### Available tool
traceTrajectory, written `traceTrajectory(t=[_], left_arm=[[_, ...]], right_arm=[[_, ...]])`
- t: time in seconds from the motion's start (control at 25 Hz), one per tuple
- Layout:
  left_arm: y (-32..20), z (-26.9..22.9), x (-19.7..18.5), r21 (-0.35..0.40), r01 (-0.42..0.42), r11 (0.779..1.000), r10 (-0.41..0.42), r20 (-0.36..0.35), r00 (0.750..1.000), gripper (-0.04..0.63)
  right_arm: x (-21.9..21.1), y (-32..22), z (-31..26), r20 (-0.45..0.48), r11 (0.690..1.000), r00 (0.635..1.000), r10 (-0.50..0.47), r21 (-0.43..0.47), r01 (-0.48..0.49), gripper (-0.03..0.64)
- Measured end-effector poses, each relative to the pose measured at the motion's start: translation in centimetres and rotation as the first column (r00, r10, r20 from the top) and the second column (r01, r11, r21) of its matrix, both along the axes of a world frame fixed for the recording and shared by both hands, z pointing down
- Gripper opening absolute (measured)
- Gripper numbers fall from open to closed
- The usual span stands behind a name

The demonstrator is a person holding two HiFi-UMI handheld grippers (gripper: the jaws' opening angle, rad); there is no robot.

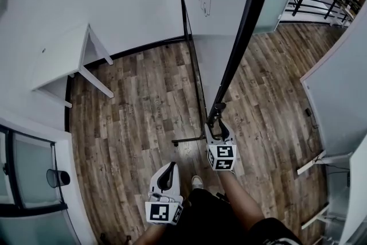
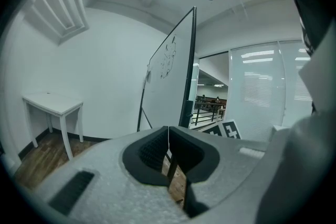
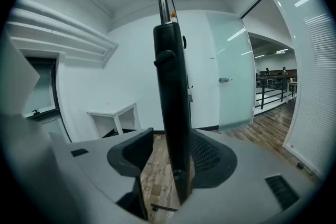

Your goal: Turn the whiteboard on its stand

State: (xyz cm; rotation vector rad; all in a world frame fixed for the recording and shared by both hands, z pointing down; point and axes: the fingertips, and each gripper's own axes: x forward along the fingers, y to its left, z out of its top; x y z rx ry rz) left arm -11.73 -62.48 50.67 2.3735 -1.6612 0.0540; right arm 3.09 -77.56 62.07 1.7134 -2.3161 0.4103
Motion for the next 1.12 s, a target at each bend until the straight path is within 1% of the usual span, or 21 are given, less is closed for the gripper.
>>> traceTrajectory(t=[0.2, 0.56, 0.8, 1.12], left_arm=[[-1.0, 0.8, 0.1, -0.014, 0.008, 1.0, -0.008, 0.009, 1.0, 0.018], [-0.6, 0.6, 0.0, -0.007, 0.028, 1.0, -0.028, 0.021, 0.999, 0.018], [0.0, 0.4, -0.6, -0.007, 0.052, 0.999, -0.052, 0.01, 0.999, 0.018], [2.1, -0.1, -1.6, -0.01, 0.071, 0.997, -0.071, 0.002, 0.997, 0.018]], right_arm=[[0.2, -2.9, 1.1, -0.002, 1.0, 1.0, 0.013, -0.013, -0.013, 0.186], [-0.1, -5.0, 2.2, -0.028, 1.0, 1.0, 0.002, -0.022, -0.002, 0.192], [-0.4, -5.2, 2.0, -0.055, 1.0, 0.998, -0.013, -0.011, 0.013, 0.184], [-0.3, -4.3, 1.6, -0.064, 1.0, 0.998, -0.01, -0.006, 0.009, 0.179]])
